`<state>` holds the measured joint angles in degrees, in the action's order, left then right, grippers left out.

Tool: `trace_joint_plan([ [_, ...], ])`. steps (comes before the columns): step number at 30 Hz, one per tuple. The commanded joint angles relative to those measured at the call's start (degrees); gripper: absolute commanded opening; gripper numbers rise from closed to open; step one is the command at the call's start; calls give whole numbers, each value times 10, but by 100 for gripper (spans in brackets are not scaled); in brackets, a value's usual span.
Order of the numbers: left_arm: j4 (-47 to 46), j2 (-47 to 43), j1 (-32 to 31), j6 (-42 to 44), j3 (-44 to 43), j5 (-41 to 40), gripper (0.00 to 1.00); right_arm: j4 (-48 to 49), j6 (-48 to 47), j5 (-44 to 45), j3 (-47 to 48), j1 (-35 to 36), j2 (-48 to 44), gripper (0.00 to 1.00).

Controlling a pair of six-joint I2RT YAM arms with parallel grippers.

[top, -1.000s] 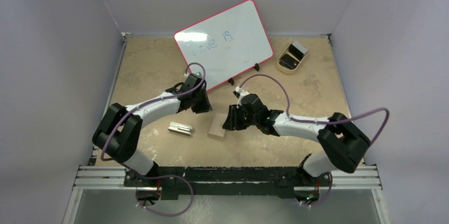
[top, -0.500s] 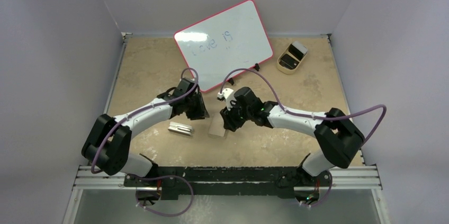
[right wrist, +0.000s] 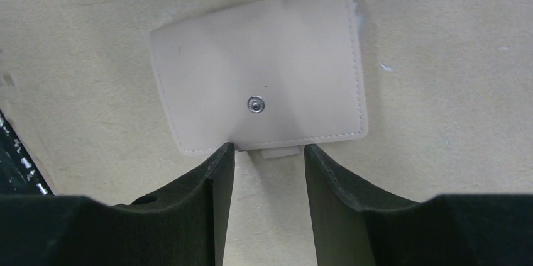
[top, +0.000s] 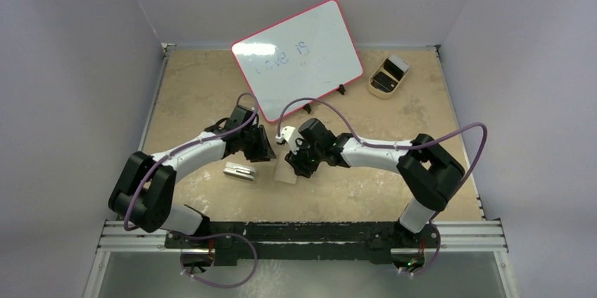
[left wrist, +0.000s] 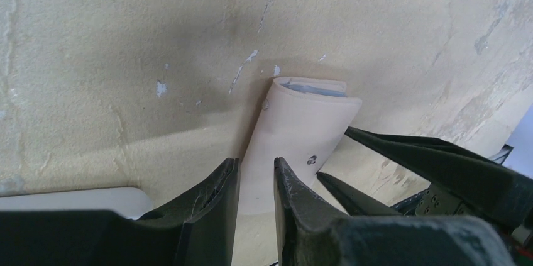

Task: Put the credit cards into the card holder
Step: Close the card holder at the center of the board.

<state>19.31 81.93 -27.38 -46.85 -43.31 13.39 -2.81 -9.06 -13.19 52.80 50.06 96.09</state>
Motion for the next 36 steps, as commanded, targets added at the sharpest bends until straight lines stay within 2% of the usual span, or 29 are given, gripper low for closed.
trace_joint_plan([
  [1,-39,11,3,9,4,29,26,-1,-43,-37,22,15,0,50],
  [4,-46,20,3,11,5,39,23,-19,-77,-59,22,15,-1,53],
  [10,-54,35,3,5,3,45,23,-20,-176,-46,20,17,-27,52],
  [15,-45,29,3,7,4,35,23,28,-143,-27,14,17,-14,52],
  [28,-27,33,3,17,0,2,23,61,-132,-5,22,18,42,49],
  [30,-27,36,3,18,-1,-1,23,91,-125,1,20,19,36,41],
  [34,-23,40,4,18,-3,-6,22,129,-108,10,14,19,29,16],
  [36,-14,38,4,20,-8,-21,22,152,-87,-9,3,18,18,10],
])
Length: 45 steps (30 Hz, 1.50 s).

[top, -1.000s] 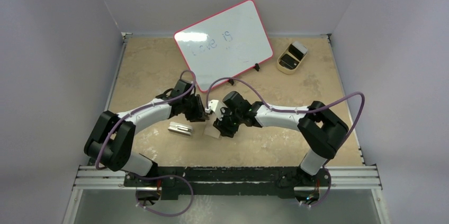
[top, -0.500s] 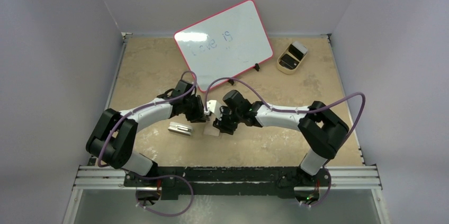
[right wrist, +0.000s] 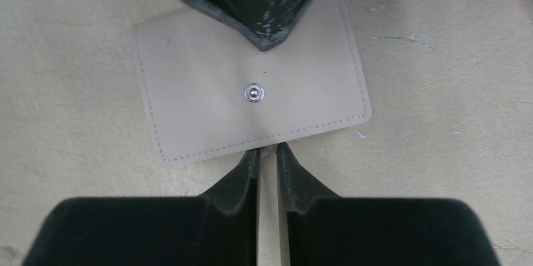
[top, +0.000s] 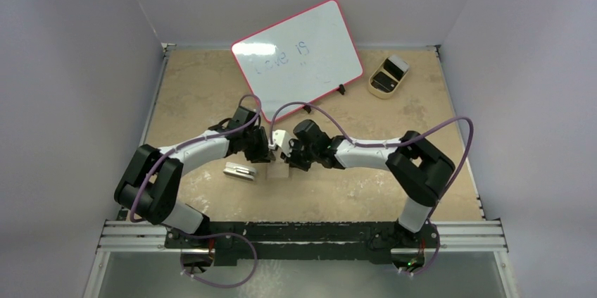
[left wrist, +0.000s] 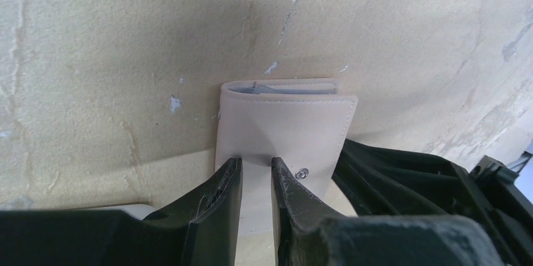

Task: Put the credit cards into the card holder
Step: Close the card holder at the center of the board.

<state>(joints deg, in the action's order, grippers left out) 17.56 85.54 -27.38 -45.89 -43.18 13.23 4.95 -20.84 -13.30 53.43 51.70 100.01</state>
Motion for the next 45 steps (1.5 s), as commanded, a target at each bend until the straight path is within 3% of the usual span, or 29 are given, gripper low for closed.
trace_joint_plan([
  [1,9,2,4,13,-12,-26,22,93,48,-16,-11,2,-28,8],
  [17,46,12,4,24,-22,-102,22,480,344,-2,-180,-10,-61,0],
  [27,58,10,4,25,-24,-128,23,677,435,-19,-268,-25,-48,0],
  [30,60,12,4,26,-26,-126,23,666,435,-14,-274,-27,-46,2],
  [32,58,11,4,25,-28,-122,23,632,428,-18,-268,-28,-47,11],
  [38,47,9,4,23,-29,-87,23,397,332,11,-184,-27,-72,34],
  [45,41,14,3,21,-33,-70,23,222,203,8,-118,-27,-75,38],
])
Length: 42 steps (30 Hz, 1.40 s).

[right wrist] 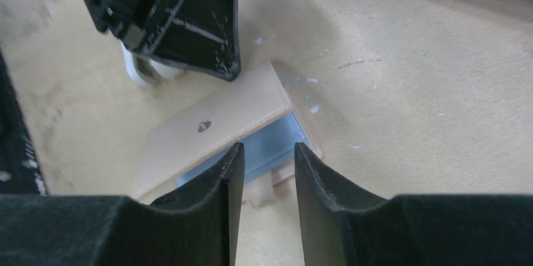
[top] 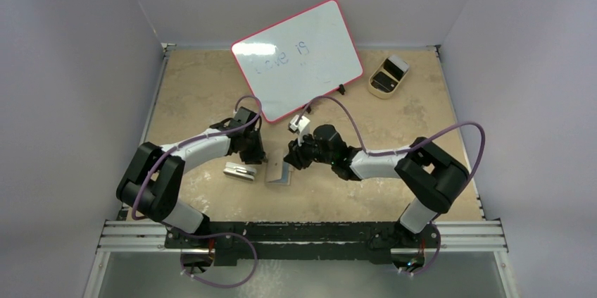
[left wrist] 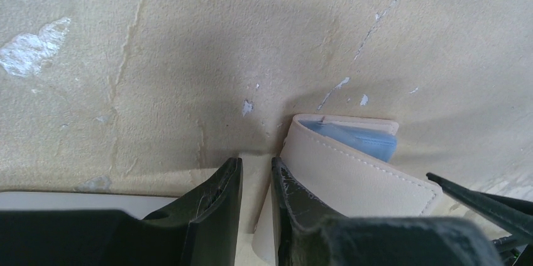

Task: Put the credit cards into the card holder
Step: Close the card holder at the center of the board.

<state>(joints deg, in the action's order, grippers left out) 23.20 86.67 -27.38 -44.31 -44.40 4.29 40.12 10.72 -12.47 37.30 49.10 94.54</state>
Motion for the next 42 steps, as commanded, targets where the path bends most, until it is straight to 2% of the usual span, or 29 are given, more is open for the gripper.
trace_joint_plan([
  [1,-15,2,3,5,-22,20,23,-156,-147,-13,54,-1,-20,37],
  [5,-17,2,3,4,-21,24,23,-267,-266,-85,99,-1,-16,38],
  [7,-23,6,4,1,-21,34,23,-279,-310,-83,112,1,-9,38],
  [12,-32,4,4,-6,-20,43,23,-355,-350,-87,160,1,33,39],
  [18,-25,2,5,-5,-24,40,23,-363,-329,-73,162,3,5,44],
  [22,-20,1,5,0,-26,31,23,-429,-308,-56,211,4,3,45],
  [25,-21,2,5,-1,-27,33,23,-452,-305,-47,213,3,21,45],
  [42,-33,3,9,-6,-16,48,23,-455,-256,-53,238,25,76,46],
])
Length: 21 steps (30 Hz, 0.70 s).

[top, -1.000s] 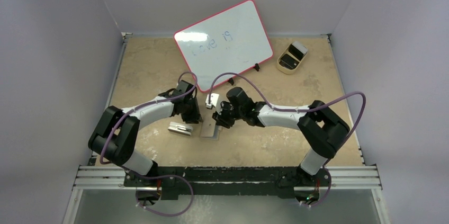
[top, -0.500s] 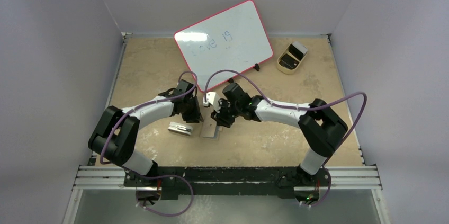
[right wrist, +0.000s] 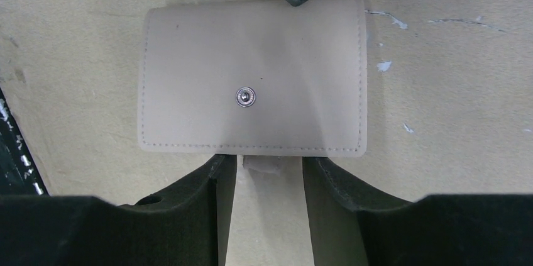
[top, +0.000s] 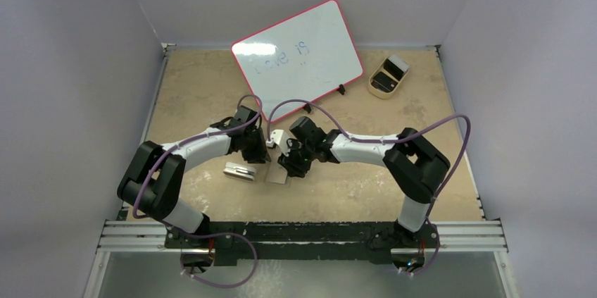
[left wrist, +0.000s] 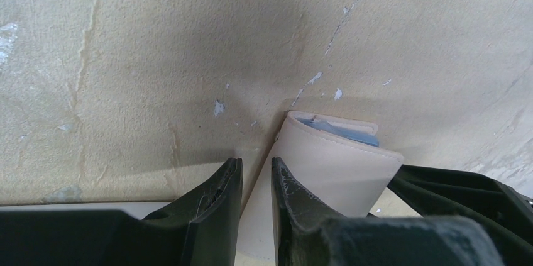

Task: Put the credit cards into the card holder
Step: Close the card holder at the center of the board.

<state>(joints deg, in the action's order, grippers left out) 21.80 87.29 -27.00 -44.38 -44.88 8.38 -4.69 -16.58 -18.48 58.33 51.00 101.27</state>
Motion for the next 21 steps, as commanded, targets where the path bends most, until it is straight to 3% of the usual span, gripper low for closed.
trace_joint_plan([
  [1,-18,-4,5,-5,-11,8,23,-5,19,10,30,8,12,45],
  [7,-17,-5,5,-4,-12,7,23,30,29,39,28,17,12,39],
  [18,-22,5,6,-6,-7,5,23,127,50,55,-24,26,-5,1],
  [21,-18,4,7,-5,-10,-2,23,151,60,62,-50,26,-27,0],
])
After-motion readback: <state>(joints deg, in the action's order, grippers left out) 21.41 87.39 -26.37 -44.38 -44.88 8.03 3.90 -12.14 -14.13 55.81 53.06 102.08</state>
